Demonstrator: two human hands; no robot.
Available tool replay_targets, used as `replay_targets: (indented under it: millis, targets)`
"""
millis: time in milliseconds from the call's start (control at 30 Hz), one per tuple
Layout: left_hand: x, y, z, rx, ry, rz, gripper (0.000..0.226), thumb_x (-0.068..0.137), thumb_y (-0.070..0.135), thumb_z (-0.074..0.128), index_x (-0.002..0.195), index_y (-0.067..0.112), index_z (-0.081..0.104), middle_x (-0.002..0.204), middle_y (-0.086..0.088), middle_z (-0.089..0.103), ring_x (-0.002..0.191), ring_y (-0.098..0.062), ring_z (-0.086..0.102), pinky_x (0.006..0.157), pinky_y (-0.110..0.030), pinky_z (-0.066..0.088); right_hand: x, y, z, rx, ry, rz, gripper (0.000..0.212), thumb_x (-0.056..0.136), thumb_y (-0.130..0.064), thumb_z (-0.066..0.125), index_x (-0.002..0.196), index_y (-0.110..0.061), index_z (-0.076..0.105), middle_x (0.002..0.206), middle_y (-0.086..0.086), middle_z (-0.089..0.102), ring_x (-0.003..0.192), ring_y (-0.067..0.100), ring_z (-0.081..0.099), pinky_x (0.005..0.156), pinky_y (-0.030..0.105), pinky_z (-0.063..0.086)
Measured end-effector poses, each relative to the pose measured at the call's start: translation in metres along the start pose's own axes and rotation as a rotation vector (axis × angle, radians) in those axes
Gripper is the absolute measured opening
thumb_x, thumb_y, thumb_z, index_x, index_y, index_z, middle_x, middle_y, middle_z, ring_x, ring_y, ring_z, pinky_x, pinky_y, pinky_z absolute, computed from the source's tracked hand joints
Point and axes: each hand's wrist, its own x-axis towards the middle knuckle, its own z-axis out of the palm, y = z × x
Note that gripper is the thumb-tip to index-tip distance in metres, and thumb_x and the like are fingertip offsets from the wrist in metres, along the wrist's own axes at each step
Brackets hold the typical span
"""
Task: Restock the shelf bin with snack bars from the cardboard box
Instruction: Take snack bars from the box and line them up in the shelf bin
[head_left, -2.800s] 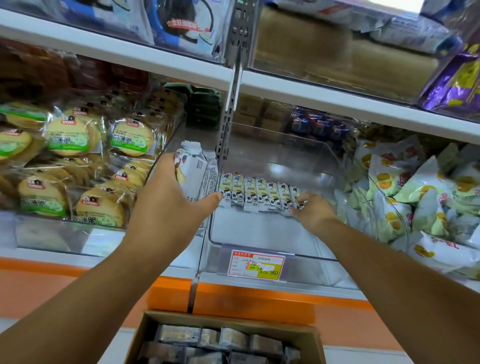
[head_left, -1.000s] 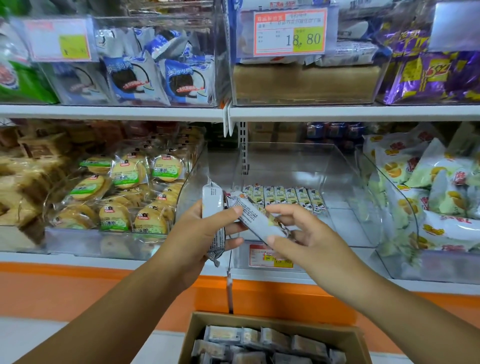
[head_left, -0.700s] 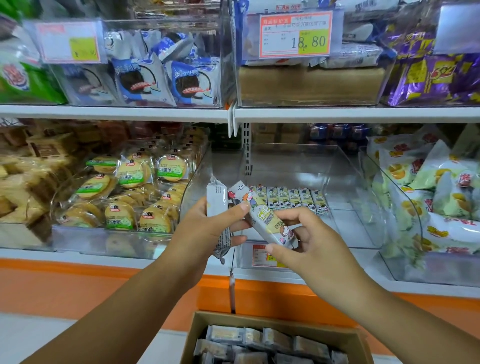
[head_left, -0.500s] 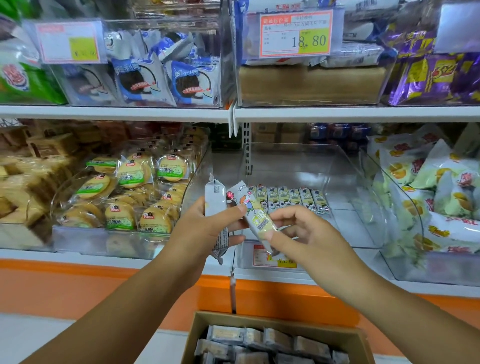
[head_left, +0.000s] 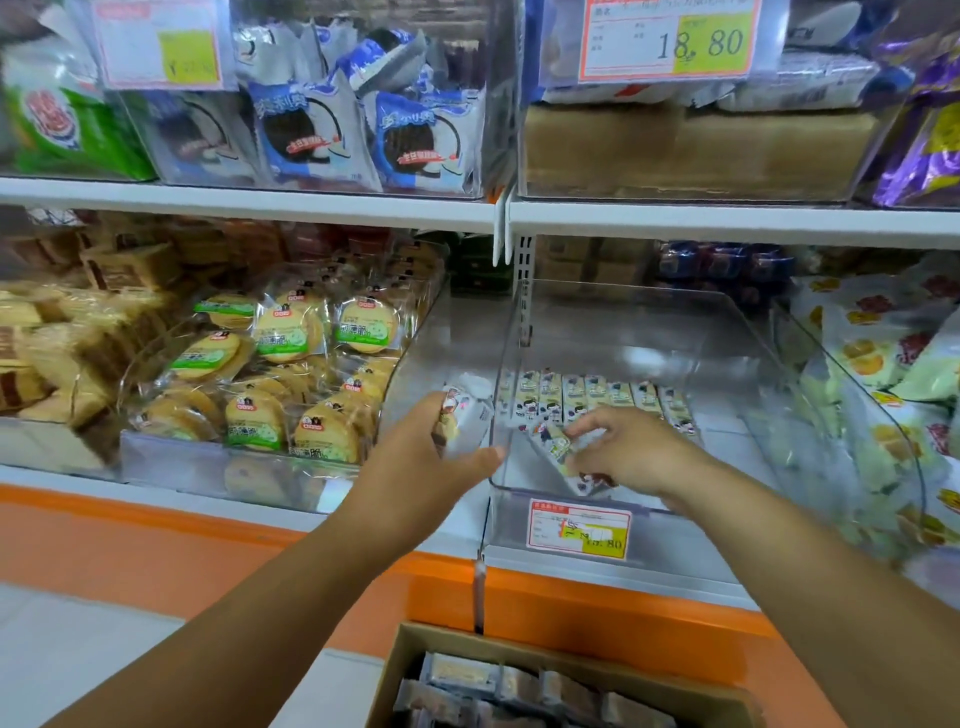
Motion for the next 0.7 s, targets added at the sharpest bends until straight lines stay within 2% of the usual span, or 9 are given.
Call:
replay_targets:
  millis: [100, 167, 267, 400, 467, 500, 567, 633, 700]
  targets:
    - [0.001, -0.006, 0.000, 0.019, -0.032, -0.014, 0.034, 0.084, 0.037, 0.073, 0.109, 0.024, 0.054, 0.073, -0.002, 0.051, 0.060, -0.016, 0.046, 0.055, -0.030, 0.040, 0.009, -0.011, 0.013, -0.141, -0.124, 0.005, 0.035, 0.083, -0.020, 0.072, 0.117, -0.012, 0.065, 0.103, 0.008, 0.068, 0.085, 0.020, 0.062, 0.078, 0.030, 0.051]
    - [0.002, -0.008, 0.000, -0.029, -0.045, 0.000, 0.028, 0.084, 0.035, 0.074, 0.101, 0.022, 0.056, 0.065, 0.003, 0.051, 0.055, -0.013, 0.044, 0.053, -0.029, 0.038, 0.016, -0.015, 0.020, -0.215, -0.165, 0.014, 0.034, 0.084, -0.022, 0.072, 0.114, -0.007, 0.068, 0.105, 0.013, 0.071, 0.086, 0.021, 0.063, 0.077, 0.030, 0.051]
    - [0.001, -0.008, 0.000, -0.080, -0.067, 0.020, 0.014, 0.085, 0.027, 0.073, 0.090, 0.025, 0.060, 0.053, 0.011, 0.053, 0.048, -0.008, 0.044, 0.051, -0.026, 0.038, 0.024, -0.016, 0.024, -0.250, -0.224, 0.017, 0.033, 0.085, -0.015, 0.067, 0.116, -0.005, 0.066, 0.115, 0.018, 0.067, 0.095, 0.025, 0.064, 0.091, 0.038, 0.052]
    - [-0.001, -0.006, -0.001, -0.105, -0.080, 0.025, 0.014, 0.085, 0.028, 0.073, 0.095, 0.025, 0.064, 0.070, -0.011, 0.060, 0.056, -0.014, 0.045, 0.052, -0.029, 0.039, 0.019, -0.017, 0.022, -0.285, -0.282, 0.037, 0.050, 0.086, -0.011, 0.063, 0.135, -0.017, 0.054, 0.123, 0.011, 0.063, 0.105, 0.028, 0.062, 0.089, 0.036, 0.052]
    - [-0.003, -0.003, -0.001, -0.092, -0.081, 0.033, 0.014, 0.086, 0.029, 0.072, 0.095, 0.024, 0.063, 0.066, -0.005, 0.058, 0.056, -0.012, 0.046, 0.054, -0.028, 0.040, 0.017, -0.017, 0.022, -0.316, -0.287, 0.026, 0.045, 0.090, -0.013, 0.058, 0.135, -0.016, 0.054, 0.123, 0.013, 0.062, 0.103, 0.029, 0.063, 0.087, 0.035, 0.052]
    - [-0.004, -0.001, -0.002, -0.106, -0.092, 0.030, 0.013, 0.087, 0.028, 0.070, 0.096, 0.022, 0.062, 0.064, 0.000, 0.057, 0.056, -0.010, 0.047, 0.055, -0.027, 0.040, 0.016, -0.017, 0.022, -0.313, -0.274, 0.017, 0.039, 0.092, -0.014, 0.055, 0.130, -0.011, 0.057, 0.119, 0.014, 0.064, 0.095, 0.028, 0.064, 0.081, 0.034, 0.052]
    - [-0.007, 0.002, -0.005, -0.158, -0.129, -0.003, 0.017, 0.091, 0.025, 0.063, 0.101, 0.012, 0.059, 0.072, -0.010, 0.057, 0.067, -0.015, 0.050, 0.061, -0.030, 0.041, 0.016, -0.013, 0.018, -0.182, -0.199, 0.014, 0.033, 0.092, -0.012, 0.052, 0.122, -0.004, 0.062, 0.107, 0.012, 0.066, 0.080, 0.022, 0.059, 0.075, 0.035, 0.052]
    - [-0.010, 0.007, -0.009, -0.197, -0.161, -0.010, 0.018, 0.089, 0.027, 0.053, 0.097, 0.011, 0.055, 0.082, -0.020, 0.053, 0.073, -0.018, 0.050, 0.068, -0.035, 0.041, 0.012, -0.011, 0.009, -0.049, -0.060, -0.025, 0.027, 0.093, -0.012, 0.050, 0.115, -0.005, 0.065, 0.107, 0.010, 0.066, 0.085, 0.021, 0.059, 0.081, 0.037, 0.052]
    - [-0.012, 0.012, -0.011, -0.182, -0.167, 0.022, 0.010, 0.093, 0.022, 0.048, 0.089, 0.016, 0.055, 0.077, -0.014, 0.054, 0.071, -0.019, 0.050, 0.065, -0.031, 0.042, -0.005, -0.015, -0.001, 0.068, 0.066, -0.127, 0.020, 0.095, -0.017, 0.051, 0.109, -0.018, 0.066, 0.105, 0.002, 0.067, 0.089, 0.020, 0.064, 0.081, 0.034, 0.052]
